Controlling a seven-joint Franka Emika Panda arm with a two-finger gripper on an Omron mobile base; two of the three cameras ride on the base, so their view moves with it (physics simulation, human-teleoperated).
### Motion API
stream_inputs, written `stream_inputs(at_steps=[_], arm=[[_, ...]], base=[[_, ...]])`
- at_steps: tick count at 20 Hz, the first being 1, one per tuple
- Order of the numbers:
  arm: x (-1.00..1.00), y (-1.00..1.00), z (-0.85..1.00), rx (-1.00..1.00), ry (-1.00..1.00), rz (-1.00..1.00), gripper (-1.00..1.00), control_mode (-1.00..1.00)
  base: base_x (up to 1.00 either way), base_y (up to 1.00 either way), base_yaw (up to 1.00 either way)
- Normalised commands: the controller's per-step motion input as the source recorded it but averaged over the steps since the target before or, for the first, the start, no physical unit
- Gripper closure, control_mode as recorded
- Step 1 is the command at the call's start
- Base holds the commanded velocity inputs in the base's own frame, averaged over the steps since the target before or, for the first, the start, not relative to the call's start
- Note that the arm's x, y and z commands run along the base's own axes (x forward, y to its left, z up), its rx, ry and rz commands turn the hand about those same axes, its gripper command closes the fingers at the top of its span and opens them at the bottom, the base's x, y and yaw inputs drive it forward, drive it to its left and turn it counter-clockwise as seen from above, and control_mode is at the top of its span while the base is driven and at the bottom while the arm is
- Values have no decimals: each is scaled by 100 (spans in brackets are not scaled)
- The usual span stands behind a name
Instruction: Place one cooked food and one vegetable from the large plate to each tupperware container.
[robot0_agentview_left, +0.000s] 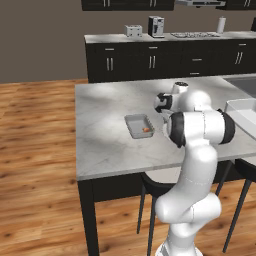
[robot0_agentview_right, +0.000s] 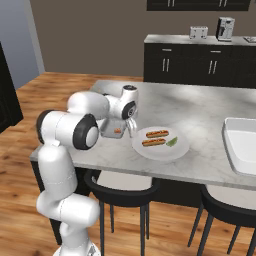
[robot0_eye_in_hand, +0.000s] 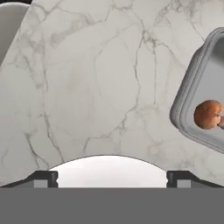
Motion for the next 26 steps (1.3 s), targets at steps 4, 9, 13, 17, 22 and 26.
stream_inputs(at_steps=[4,9,13,17,22,26], arm=[[0,-93,0,2,-1,0,-100,-100],[0,-47,11,0,1,0,-100,-100],[1,-8,-5,-4,7,0,-100,-100],[9,-16,-9,-2,5,0,-100,-100],[40,-26,-18,0,8,0,-100,-100],[21,-11,-33,0,9,0,-100,-100]], base=[[0,0,0],[0,0,0],[0,0,0],[0,0,0],[0,0,0],[0,0,0]])
